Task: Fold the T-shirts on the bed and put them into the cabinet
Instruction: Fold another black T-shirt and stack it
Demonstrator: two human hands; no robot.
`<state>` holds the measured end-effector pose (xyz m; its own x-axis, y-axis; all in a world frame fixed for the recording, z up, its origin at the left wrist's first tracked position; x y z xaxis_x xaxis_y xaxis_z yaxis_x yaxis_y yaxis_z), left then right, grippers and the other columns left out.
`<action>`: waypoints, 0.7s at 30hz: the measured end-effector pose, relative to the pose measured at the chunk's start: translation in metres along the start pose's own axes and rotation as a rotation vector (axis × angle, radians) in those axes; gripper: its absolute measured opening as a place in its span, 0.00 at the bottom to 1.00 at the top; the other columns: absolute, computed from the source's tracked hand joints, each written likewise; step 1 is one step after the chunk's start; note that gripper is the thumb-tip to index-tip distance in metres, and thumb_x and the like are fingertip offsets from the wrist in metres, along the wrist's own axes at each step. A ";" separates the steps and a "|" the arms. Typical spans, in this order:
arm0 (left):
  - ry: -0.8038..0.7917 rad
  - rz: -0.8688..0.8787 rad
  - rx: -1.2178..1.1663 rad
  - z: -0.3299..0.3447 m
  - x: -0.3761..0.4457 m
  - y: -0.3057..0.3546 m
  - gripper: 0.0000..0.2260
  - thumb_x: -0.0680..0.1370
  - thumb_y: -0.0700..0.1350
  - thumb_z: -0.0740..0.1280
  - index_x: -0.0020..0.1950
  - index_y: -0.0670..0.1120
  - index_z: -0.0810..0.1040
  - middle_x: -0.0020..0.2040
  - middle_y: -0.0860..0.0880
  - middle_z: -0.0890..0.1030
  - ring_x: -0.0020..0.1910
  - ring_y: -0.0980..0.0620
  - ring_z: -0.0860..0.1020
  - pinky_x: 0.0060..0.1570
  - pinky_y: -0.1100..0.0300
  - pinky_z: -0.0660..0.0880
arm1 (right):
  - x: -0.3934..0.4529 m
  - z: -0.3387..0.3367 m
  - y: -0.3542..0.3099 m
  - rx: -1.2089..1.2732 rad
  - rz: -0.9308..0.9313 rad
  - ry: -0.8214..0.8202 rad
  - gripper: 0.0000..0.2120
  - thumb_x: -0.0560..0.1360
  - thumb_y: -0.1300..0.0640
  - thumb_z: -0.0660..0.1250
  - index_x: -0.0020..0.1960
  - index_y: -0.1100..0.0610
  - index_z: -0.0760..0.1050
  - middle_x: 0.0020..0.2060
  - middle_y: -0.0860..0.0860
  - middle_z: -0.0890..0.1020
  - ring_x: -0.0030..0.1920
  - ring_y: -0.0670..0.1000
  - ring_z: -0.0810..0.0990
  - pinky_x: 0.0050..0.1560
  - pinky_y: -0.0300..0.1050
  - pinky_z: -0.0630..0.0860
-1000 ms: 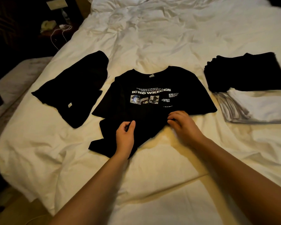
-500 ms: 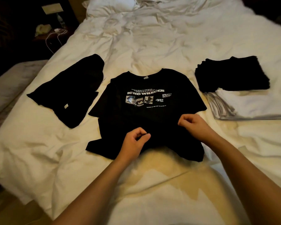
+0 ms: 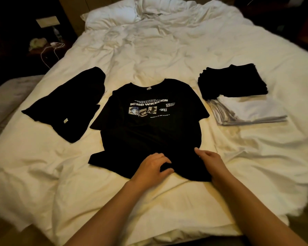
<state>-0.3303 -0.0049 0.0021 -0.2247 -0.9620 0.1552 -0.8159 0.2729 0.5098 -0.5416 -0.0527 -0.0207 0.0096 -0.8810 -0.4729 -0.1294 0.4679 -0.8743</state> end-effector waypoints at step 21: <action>-0.338 -0.056 -0.138 0.021 -0.023 0.047 0.11 0.76 0.61 0.70 0.50 0.55 0.81 0.37 0.59 0.78 0.37 0.61 0.77 0.38 0.63 0.74 | -0.036 -0.036 0.005 -0.544 -0.401 0.267 0.20 0.75 0.56 0.71 0.65 0.54 0.71 0.53 0.52 0.79 0.53 0.54 0.78 0.48 0.47 0.73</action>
<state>-0.3745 0.0298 0.0048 -0.3638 -0.9189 -0.1527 -0.7577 0.1965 0.6223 -0.5786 -0.0207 -0.0043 -0.0732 -0.9970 -0.0236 -0.6425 0.0653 -0.7635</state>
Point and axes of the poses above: each hand's wrist, its own x-axis towards the middle knuckle, its own z-axis out of the palm, y = z × x, the point moved 5 cm from there along x, towards the middle knuckle
